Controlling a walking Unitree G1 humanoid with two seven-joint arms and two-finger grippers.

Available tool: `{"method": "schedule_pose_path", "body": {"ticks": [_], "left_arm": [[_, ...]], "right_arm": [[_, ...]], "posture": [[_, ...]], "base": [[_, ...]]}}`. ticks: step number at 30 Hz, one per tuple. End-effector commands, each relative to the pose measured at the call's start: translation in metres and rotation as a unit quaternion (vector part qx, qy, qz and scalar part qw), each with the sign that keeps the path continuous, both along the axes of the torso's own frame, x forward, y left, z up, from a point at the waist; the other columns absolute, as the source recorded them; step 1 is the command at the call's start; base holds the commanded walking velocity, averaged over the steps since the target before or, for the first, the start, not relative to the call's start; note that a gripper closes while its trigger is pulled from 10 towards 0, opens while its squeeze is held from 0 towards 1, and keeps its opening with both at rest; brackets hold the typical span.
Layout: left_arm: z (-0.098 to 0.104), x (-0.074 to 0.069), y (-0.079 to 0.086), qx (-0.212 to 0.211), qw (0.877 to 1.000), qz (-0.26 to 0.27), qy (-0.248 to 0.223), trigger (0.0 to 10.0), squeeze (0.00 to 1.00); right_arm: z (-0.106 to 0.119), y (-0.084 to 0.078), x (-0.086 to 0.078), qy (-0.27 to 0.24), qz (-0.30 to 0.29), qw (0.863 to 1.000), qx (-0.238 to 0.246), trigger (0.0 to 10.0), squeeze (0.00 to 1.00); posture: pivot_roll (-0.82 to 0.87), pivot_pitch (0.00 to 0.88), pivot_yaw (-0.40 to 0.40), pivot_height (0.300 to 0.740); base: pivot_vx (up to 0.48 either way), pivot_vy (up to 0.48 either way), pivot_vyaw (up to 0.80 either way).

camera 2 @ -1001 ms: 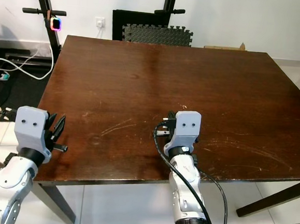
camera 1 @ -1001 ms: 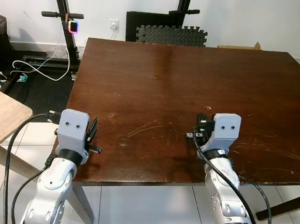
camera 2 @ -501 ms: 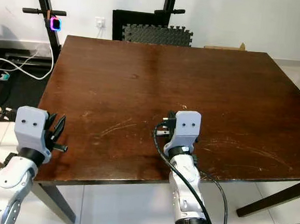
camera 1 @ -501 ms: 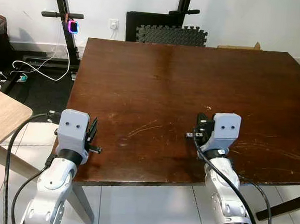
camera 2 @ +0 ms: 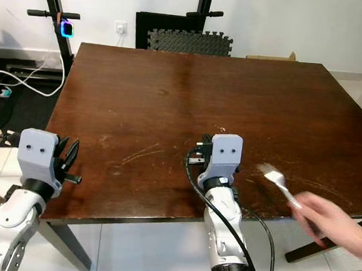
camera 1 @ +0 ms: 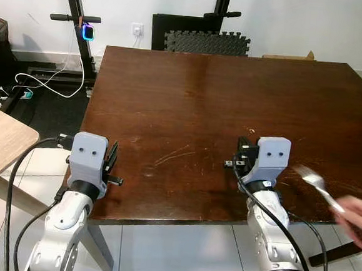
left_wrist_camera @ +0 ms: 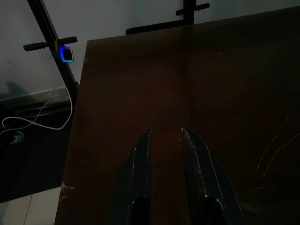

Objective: Setting the table

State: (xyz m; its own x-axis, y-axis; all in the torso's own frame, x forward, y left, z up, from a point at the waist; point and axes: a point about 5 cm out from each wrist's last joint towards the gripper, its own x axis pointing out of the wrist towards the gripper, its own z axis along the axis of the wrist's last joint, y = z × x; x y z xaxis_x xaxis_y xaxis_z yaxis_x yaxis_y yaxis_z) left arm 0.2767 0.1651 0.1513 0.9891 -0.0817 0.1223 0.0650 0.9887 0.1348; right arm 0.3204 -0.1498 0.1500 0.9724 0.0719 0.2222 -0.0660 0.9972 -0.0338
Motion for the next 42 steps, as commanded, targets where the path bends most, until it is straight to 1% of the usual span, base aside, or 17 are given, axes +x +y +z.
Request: {"method": "schedule_pose_path", "body": {"ticks": [1, 7, 12, 16, 18, 22, 23, 24, 25, 26, 30, 32, 37, 39, 40, 41, 42], "left_arm": [[-0.007, -0.001, 0.000, 0.000, 1.000, 0.001, 0.018, 10.0, 0.00], [-0.006, -0.001, 0.000, 0.000, 1.000, 0.001, 0.016, 10.0, 0.00], [-0.005, 0.000, 0.000, -0.001, 1.000, 0.003, 0.015, 10.0, 0.00], [-0.005, -0.001, 0.000, -0.002, 1.000, 0.003, 0.014, 10.0, 0.00], [-0.005, -0.001, 0.000, -0.002, 1.000, 0.003, 0.014, 10.0, 0.00], [-0.005, -0.001, 0.000, -0.002, 1.000, 0.004, 0.015, 10.0, 0.00], [-0.005, 0.000, 0.000, -0.001, 1.000, 0.004, 0.015, 10.0, 0.00], [-0.004, 0.001, -0.001, -0.002, 1.000, 0.002, 0.015, 10.0, 0.00], [-0.004, 0.002, -0.001, -0.002, 1.000, 0.002, 0.014, 10.0, 0.00], [-0.004, 0.002, -0.001, -0.002, 1.000, 0.002, 0.014, 10.0, 0.00], [-0.003, 0.002, -0.002, -0.002, 1.000, 0.001, 0.014, 10.0, 0.00], [-0.002, 0.002, -0.003, -0.002, 1.000, 0.001, 0.013, 10.0, 0.00], [-0.001, 0.001, -0.001, -0.001, 1.000, 0.003, 0.012, 10.0, 0.00], [-0.001, 0.001, 0.000, -0.001, 1.000, 0.004, 0.012, 10.0, 0.00], [0.000, 0.002, 0.001, 0.000, 1.000, 0.004, 0.013, 10.0, 0.00], [0.000, 0.002, 0.001, 0.000, 1.000, 0.004, 0.013, 10.0, 0.00], [0.000, 0.003, 0.001, 0.001, 1.000, 0.004, 0.013, 10.0, 0.00]], "right_arm": [[-0.005, -0.004, -0.002, 0.007, -0.008, 1.000, -0.002, 10.0, 0.00], [0.008, 0.002, 0.001, -0.010, 0.005, 1.000, 0.001, 10.0, 0.00], [0.034, 0.006, 0.005, -0.050, 0.015, 0.999, -0.008, 10.0, 0.00], [0.044, -0.009, 0.013, -0.055, -0.023, 0.998, -0.026, 10.0, 0.00], [0.045, -0.018, 0.015, -0.051, -0.038, 0.997, -0.033, 10.0, 0.00], [0.045, -0.022, 0.017, -0.047, -0.037, 0.998, -0.029, 10.0, 0.00], [0.045, -0.019, 0.019, -0.044, -0.025, 0.998, -0.033, 10.0, 0.00], [0.046, -0.002, 0.022, -0.031, 0.030, 0.999, -0.033, 10.0, 0.00], [0.045, 0.007, 0.023, -0.026, 0.053, 0.998, -0.037, 10.0, 0.00], [0.045, 0.007, 0.023, -0.026, 0.053, 0.998, -0.037, 10.0, 0.00], [0.041, 0.027, 0.027, -0.013, 0.082, 0.996, -0.035, 10.0, 0.00], [0.036, 0.031, 0.033, 0.000, 0.069, 0.997, -0.042, 10.0, 0.00], [0.033, 0.018, 0.041, 0.014, 0.045, 0.996, -0.071, 10.0, 0.00], [0.030, 0.015, 0.042, 0.028, 0.057, 0.994, -0.083, 10.0, 0.00], [0.025, 0.012, 0.043, 0.047, 0.093, 0.986, -0.133, 10.0, 0.00], [0.025, 0.012, 0.043, 0.047, 0.093, 0.986, -0.133, 10.0, 0.00], [0.021, 0.010, 0.044, 0.059, 0.108, 0.979, -0.159, 10.0, 0.00]], "posture": [[0.05, 0.052, 0.032, 0.740], [0.05, 0.052, 0.032, 0.740], [0.05, 0.055, 0.031, 0.740], [0.06, 0.056, 0.028, 0.740], [0.06, 0.056, 0.028, 0.740], [0.06, 0.058, 0.029, 0.740], [0.06, 0.058, 0.029, 0.740], [0.06, 0.061, 0.031, 0.740], [0.06, 0.061, 0.031, 0.740], [0.06, 0.061, 0.031, 0.740], [0.06, 0.066, 0.033, 0.740], [0.07, 0.071, 0.029, 0.740], [0.08, 0.076, 0.026, 0.740], [0.08, 0.077, 0.027, 0.740], [0.08, 0.079, 0.030, 0.740], [0.08, 0.079, 0.030, 0.740], [0.07, 0.078, 0.033, 0.740]], "base": [[0.000, 0.000, 0.00], [0.000, 0.000, 0.00], [0.000, 0.000, 0.00], [0.000, 0.000, 0.00], [0.000, 0.000, 0.00], [0.000, 0.000, 0.00], [0.000, 0.000, 0.00], [0.000, 0.000, 0.00], [0.000, 0.000, 0.00], [0.000, 0.000, 0.00], [0.000, 0.000, 0.00], [0.000, 0.000, 0.00], [0.000, 0.000, 0.00], [0.000, 0.000, 0.00], [0.000, 0.000, 0.00], [0.000, 0.000, 0.00], [0.000, 0.000, 0.00]]}}
